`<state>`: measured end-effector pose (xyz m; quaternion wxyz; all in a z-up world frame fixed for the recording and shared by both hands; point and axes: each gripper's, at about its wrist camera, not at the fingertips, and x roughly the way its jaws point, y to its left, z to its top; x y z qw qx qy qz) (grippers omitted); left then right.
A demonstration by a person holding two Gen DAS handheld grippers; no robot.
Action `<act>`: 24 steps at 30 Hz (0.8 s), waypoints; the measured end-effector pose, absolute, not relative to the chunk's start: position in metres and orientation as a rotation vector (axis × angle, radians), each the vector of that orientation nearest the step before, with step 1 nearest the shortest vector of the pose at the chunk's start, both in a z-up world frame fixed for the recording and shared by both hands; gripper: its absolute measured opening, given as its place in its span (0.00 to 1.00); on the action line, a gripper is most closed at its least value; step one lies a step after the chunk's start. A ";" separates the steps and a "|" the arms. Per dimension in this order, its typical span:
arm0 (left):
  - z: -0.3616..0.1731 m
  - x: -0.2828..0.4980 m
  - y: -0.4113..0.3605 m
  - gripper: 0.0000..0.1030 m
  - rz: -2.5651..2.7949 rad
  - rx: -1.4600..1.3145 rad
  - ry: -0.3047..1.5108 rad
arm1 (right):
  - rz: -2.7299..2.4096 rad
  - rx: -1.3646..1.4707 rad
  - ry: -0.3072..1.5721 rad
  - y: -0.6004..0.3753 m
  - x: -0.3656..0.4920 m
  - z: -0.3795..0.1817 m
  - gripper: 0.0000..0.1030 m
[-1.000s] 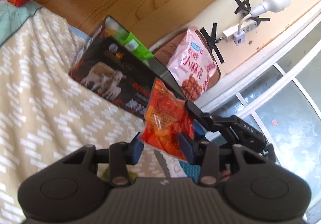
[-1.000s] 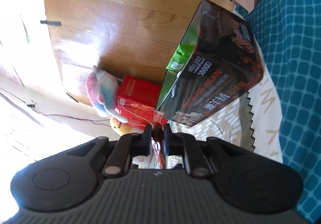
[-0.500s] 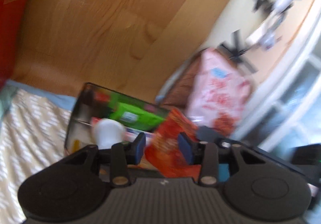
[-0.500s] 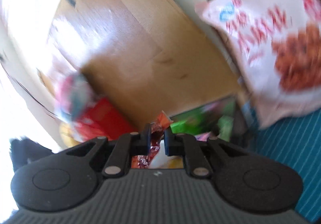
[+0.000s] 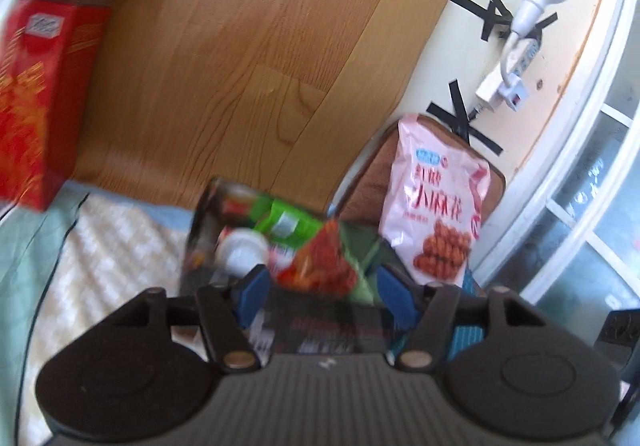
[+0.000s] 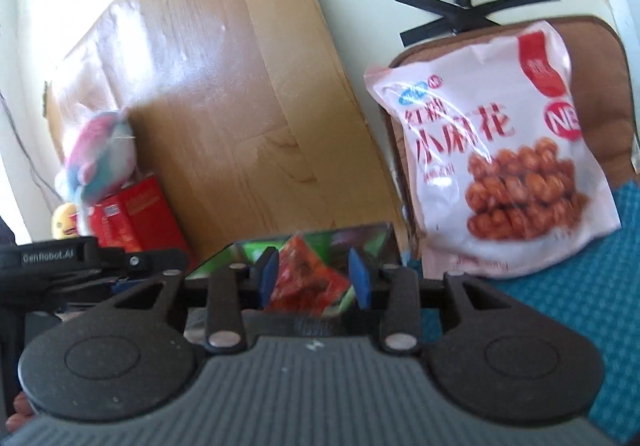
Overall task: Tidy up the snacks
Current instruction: 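Carry the red packet into the black tin and open the right gripper, then grasp the light green leaf-print packet with the left gripper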
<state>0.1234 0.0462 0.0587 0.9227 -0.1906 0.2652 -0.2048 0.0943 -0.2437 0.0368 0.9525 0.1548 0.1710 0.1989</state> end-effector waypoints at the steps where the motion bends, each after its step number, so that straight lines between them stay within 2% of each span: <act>1: 0.053 0.114 0.051 0.64 -0.417 -0.395 0.558 | 0.424 0.312 0.370 -0.245 0.086 0.034 0.41; 3: 0.040 0.097 0.059 0.64 -0.417 -0.411 0.599 | 0.470 0.308 0.429 -0.244 0.069 0.027 0.47; 7: 0.015 0.064 0.071 0.64 -0.407 -0.420 0.675 | 0.546 0.253 0.536 -0.239 0.037 0.011 0.48; 13: 0.003 0.028 0.082 0.64 -0.418 -0.450 0.701 | 0.613 0.161 0.592 -0.234 -0.006 0.001 0.50; 15: 0.004 0.021 0.077 0.64 -0.461 -0.453 0.699 | 0.617 0.126 0.597 -0.235 -0.017 -0.001 0.65; 17: 0.007 0.016 0.063 0.64 -0.524 -0.433 0.701 | 0.614 0.093 0.598 -0.235 -0.027 -0.003 0.70; 24: -0.006 0.010 0.004 0.64 -0.668 -0.333 0.789 | 0.607 -0.072 0.591 -0.220 -0.041 -0.014 0.69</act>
